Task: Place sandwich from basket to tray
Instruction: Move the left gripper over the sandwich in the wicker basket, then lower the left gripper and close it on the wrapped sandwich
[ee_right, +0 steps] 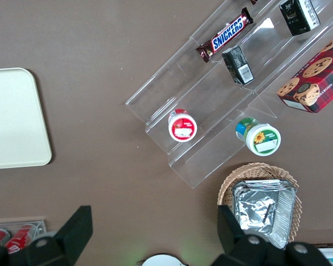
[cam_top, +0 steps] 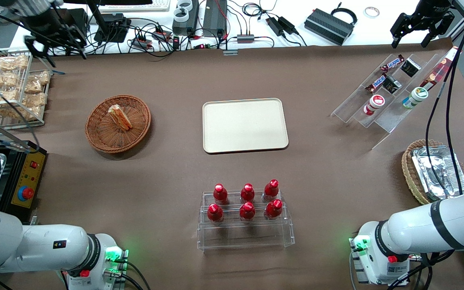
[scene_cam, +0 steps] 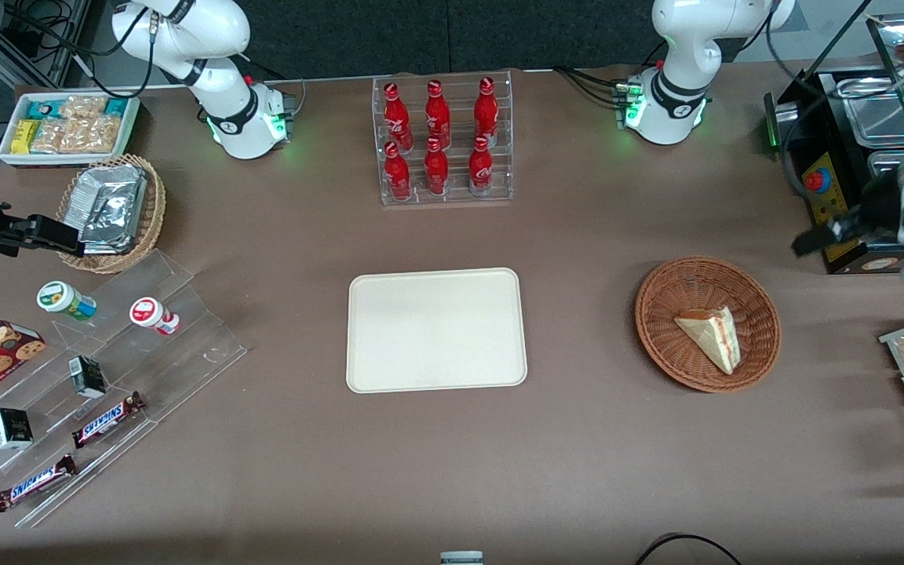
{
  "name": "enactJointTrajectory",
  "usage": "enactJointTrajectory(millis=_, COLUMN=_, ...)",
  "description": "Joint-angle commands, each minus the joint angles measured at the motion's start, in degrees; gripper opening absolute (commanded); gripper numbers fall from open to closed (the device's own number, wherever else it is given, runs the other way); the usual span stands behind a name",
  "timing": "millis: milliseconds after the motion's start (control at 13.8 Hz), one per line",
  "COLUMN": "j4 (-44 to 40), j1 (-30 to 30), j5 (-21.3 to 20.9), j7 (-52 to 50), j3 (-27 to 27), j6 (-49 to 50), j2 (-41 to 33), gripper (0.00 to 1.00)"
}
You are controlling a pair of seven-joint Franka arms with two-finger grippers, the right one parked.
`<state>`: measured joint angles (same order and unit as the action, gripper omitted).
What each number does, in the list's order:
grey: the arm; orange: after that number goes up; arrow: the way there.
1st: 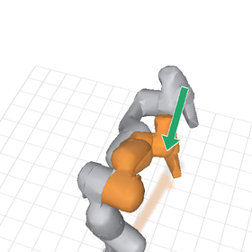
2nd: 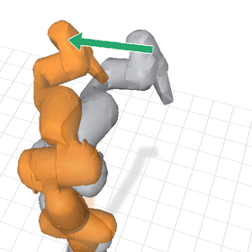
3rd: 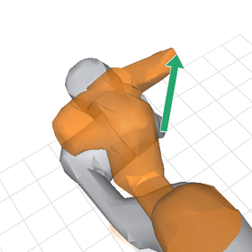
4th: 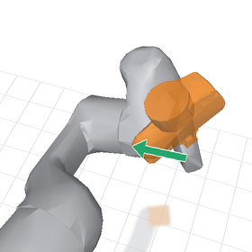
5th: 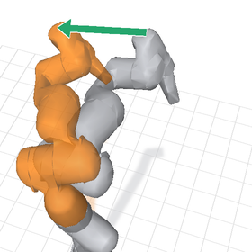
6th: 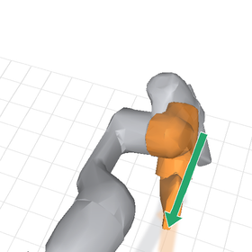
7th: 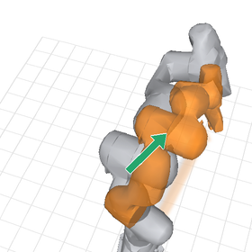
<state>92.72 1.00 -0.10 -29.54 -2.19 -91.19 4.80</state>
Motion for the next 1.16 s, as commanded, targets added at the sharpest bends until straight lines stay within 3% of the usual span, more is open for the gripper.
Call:
enactJointTrajectory(millis=0, j4=5.7, j1=-0.3, j5=-0.2, j7=-14.7, j3=0.1, j6=-8.6, j2=1.3, gripper=1.0)
enactJointTrajectory(millis=145, j4=8.7, j1=-0.4, j5=-0.2, j7=-21.1, j3=0.1, j6=-15.1, j2=3.9, gripper=1.0)
enactJointTrajectory(millis=655, j4=26.9, j1=-0.5, j5=0.3, j7=-24.9, j3=-0.1, j6=-40.0, j2=5.3, gripper=1.0)
enactJointTrajectory(millis=1091, j4=30.6, j1=-1.3, j5=0.2, j7=-25.0, j3=-0.2, j6=-44.0, j2=6.9, gripper=1.0)
